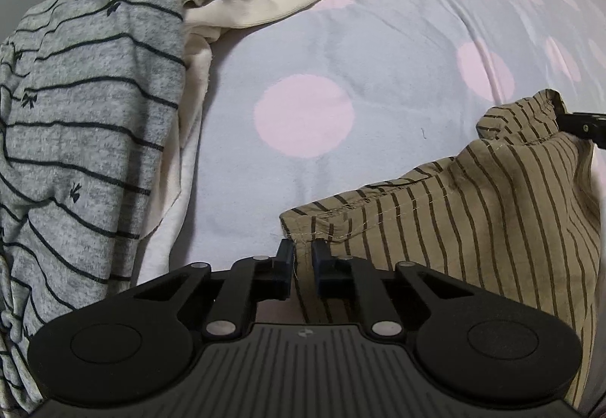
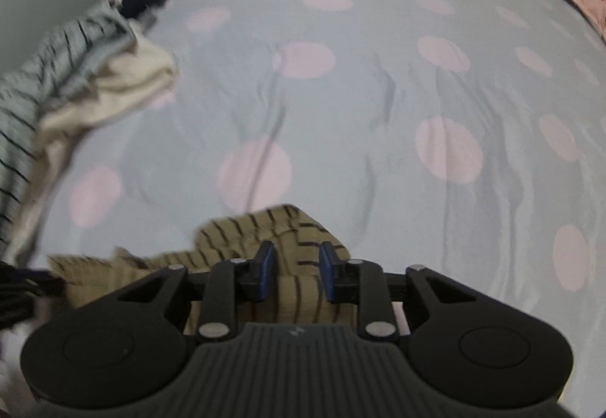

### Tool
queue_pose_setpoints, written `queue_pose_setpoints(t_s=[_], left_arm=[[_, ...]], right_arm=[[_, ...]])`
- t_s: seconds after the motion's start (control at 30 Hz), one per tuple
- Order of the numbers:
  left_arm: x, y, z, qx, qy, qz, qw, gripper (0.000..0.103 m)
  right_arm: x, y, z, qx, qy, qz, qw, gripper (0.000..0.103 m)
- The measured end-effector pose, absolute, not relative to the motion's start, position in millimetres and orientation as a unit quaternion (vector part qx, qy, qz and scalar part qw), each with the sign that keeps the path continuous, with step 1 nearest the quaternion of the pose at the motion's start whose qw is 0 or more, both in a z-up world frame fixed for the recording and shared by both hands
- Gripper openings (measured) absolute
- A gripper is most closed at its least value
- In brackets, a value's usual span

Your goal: Fold clothes

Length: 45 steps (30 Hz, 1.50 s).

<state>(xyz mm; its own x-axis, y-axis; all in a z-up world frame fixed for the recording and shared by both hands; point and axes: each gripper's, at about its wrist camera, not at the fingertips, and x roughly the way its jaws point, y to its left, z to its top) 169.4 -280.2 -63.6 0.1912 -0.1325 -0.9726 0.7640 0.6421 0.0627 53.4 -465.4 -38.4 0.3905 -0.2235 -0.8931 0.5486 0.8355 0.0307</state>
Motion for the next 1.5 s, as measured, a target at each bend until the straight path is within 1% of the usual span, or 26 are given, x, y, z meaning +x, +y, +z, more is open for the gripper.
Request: queue_pose_setpoints(t_s=[0.03, 0.07, 0.13, 0.33, 0.4, 0.47, 0.57, 0.6, 0.63, 0.67, 0.7, 0.73, 0.87, 0.93, 1.0, 1.03, 1.1, 1.17, 1.27, 1.33, 1.43, 1.5], left_arm=[[168.9, -280.3, -63.6, 0.286, 0.554, -0.311, 0.717, 0.007], [169.5, -280.0, -63.8, 0.286, 0.555, -0.31, 0.717, 0.006], [171.1, -279.2, -64.3, 0.285, 0.557, -0.308, 0.717, 0.004], [178.1, -275.2, -62.4, 0.28, 0.564, -0.296, 0.718, 0.002], [180.1, -274.2, -62.5, 0.281, 0.565, -0.286, 0.721, 0.001], [182.4, -272.2, -61.8, 0.28, 0.567, -0.28, 0.722, 0.001], [184.4, -270.3, -60.5, 0.275, 0.57, -0.281, 0.722, 0.001], [184.0, -270.9, -60.7, 0.277, 0.568, -0.283, 0.721, 0.001], [183.3, -271.3, -61.0, 0.28, 0.566, -0.285, 0.721, 0.001], [182.2, -271.7, -61.3, 0.283, 0.565, -0.286, 0.72, 0.001], [181.1, -272.2, -61.6, 0.286, 0.564, -0.286, 0.72, 0.001], [180.3, -272.8, -62.0, 0.29, 0.563, -0.287, 0.719, 0.001], [177.8, -274.2, -62.4, 0.294, 0.561, -0.288, 0.719, 0.001], [176.7, -275.0, -63.4, 0.293, 0.562, -0.288, 0.718, 0.001], [178.6, -276.3, -65.4, 0.292, 0.563, -0.288, 0.717, 0.001], [179.3, -276.1, -65.0, 0.292, 0.563, -0.289, 0.717, 0.001], [179.6, -276.4, -65.2, 0.292, 0.564, -0.29, 0.716, 0.001], [179.4, -277.0, -66.0, 0.295, 0.565, -0.29, 0.714, 0.001], [179.5, -277.7, -68.0, 0.296, 0.567, -0.289, 0.712, 0.001], [180.1, -278.1, -69.3, 0.297, 0.569, -0.287, 0.712, 0.001], [179.4, -279.5, -72.6, 0.298, 0.569, -0.285, 0.712, 0.001], [178.9, -280.4, -73.3, 0.298, 0.569, -0.284, 0.712, 0.001]], right_arm=[[53.8, -466.8, -39.7, 0.161, 0.498, -0.245, 0.816, 0.006], [53.7, -469.2, -40.1, 0.163, 0.494, -0.255, 0.815, 0.002], [51.4, -476.2, -35.6, 0.187, 0.473, -0.259, 0.821, 0.002], [42.2, -499.7, -18.3, 0.277, 0.394, -0.263, 0.836, 0.003], [36.9, -506.8, -14.2, 0.306, 0.365, -0.263, 0.839, 0.007], [33.4, -511.3, -10.0, 0.322, 0.348, -0.269, 0.838, 0.007], [31.5, -514.5, -6.3, 0.326, 0.344, -0.272, 0.838, 0.007], [33.4, -513.6, -6.6, 0.324, 0.355, -0.267, 0.836, 0.007], [35.9, -512.2, -7.9, 0.32, 0.371, -0.26, 0.832, 0.011], [38.6, -508.9, -9.5, 0.313, 0.384, -0.252, 0.831, 0.022], [41.3, -504.9, -11.2, 0.305, 0.395, -0.244, 0.832, 0.027], [43.6, -500.1, -12.9, 0.293, 0.404, -0.238, 0.833, 0.029], [61.5, -480.3, -26.7, 0.223, 0.455, -0.236, 0.829, 0.029], [68.6, -475.5, -39.4, 0.205, 0.482, -0.243, 0.817, 0.027], [72.9, -475.3, -52.8, 0.196, 0.505, -0.259, 0.799, 0.022], [72.5, -475.8, -57.8, 0.196, 0.512, -0.263, 0.794, 0.013], [69.5, -479.9, -58.6, 0.205, 0.506, -0.268, 0.794, 0.002], [63.8, -486.9, -53.1, 0.228, 0.481, -0.273, 0.801, 0.0], [48.7, -503.7, -31.8, 0.295, 0.402, -0.279, 0.821, 0.001], [37.3, -517.0, -21.9, 0.334, 0.364, -0.292, 0.819, 0.001], [23.0, -528.8, -13.4, 0.355, 0.326, -0.309, 0.82, 0.003], [23.8, -531.3, -12.3, 0.359, 0.33, -0.302, 0.819, 0.005]])
